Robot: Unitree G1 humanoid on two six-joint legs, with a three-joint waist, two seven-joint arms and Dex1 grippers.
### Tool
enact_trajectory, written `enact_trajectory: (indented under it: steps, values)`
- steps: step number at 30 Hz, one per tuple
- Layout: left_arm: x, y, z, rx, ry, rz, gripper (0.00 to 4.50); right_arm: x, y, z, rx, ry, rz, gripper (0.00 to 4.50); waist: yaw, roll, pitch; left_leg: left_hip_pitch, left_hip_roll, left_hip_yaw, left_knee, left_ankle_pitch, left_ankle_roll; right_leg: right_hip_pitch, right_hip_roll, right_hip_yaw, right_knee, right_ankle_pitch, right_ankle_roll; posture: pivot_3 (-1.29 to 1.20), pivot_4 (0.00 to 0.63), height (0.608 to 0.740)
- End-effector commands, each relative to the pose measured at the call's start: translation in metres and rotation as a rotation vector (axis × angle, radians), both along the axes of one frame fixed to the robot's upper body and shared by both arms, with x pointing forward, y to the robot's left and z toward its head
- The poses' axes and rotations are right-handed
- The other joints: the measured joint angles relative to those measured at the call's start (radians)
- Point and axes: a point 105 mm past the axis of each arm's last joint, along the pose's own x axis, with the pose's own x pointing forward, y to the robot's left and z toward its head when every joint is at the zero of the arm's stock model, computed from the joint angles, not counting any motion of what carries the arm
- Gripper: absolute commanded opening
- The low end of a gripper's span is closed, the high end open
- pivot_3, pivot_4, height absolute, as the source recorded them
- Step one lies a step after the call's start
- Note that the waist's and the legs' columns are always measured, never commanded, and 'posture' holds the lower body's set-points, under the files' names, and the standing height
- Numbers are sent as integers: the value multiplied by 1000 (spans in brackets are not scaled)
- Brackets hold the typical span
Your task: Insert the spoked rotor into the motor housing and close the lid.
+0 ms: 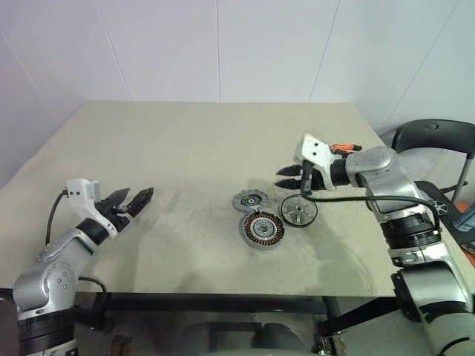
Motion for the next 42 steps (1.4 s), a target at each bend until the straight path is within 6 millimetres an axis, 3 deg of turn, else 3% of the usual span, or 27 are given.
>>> enact_trajectory:
  steps: [1,4,6,8,12,16,26,35,38,42]
  values:
    - [-3,7,2,34,-23,19,4500,-9,12,5,74,-29,-25,1368,0,0,0,0,0,0,-1,0,0,-1,0,0,-1,0,0,0,0,740]
    - [-7,19,3,66,-21,48,4500,-15,19,2,99,-16,-33,1368,-2,0,0,-3,-1,2,-2,1,1,-4,-2,0,-1,0,0,0,0,740]
    - [-11,39,12,101,-41,93,4500,-17,21,1,106,-10,-36,1368,-6,0,0,-4,-1,2,-2,2,3,-6,-2,0,0,0,0,0,0,740]
    - [-16,82,35,162,-85,212,4500,-17,23,1,135,6,-49,1368,-10,-1,0,-4,-1,3,-3,2,2,-7,-2,0,0,0,0,0,0,740]
    - [-28,139,73,235,-148,347,4500,-14,25,-1,148,12,-61,1368,-9,-1,0,-4,0,3,-5,3,1,-10,-3,-2,0,0,-1,0,0,740]
    - [-35,156,94,259,-186,370,4500,-9,29,0,166,2,-70,1368,-5,0,0,-4,-1,5,-7,3,1,-10,-6,-3,-1,-1,-1,0,0,740]
    - [-18,109,66,201,-167,259,4500,-8,39,-1,163,-11,-52,1368,-8,-2,-1,-4,-2,5,-7,1,-1,-9,-7,-3,0,0,-1,0,0,740]
    - [1,71,56,137,-164,165,4500,-26,60,-12,61,-13,119,1368,-8,-2,-2,-4,-1,5,-6,3,2,-9,-6,-4,0,0,0,0,0,740]
    - [9,50,52,92,-162,120,4500,-24,73,-15,43,-21,153,1368,-9,-3,-2,-3,-1,5,-6,3,2,-8,-6,-4,1,0,0,0,0,740]
    - [15,16,41,78,-140,24,4500,-19,74,-25,4,14,167,1368,-8,-3,-2,-3,-1,5,-5,3,2,-8,-6,-4,2,0,0,0,0,740]
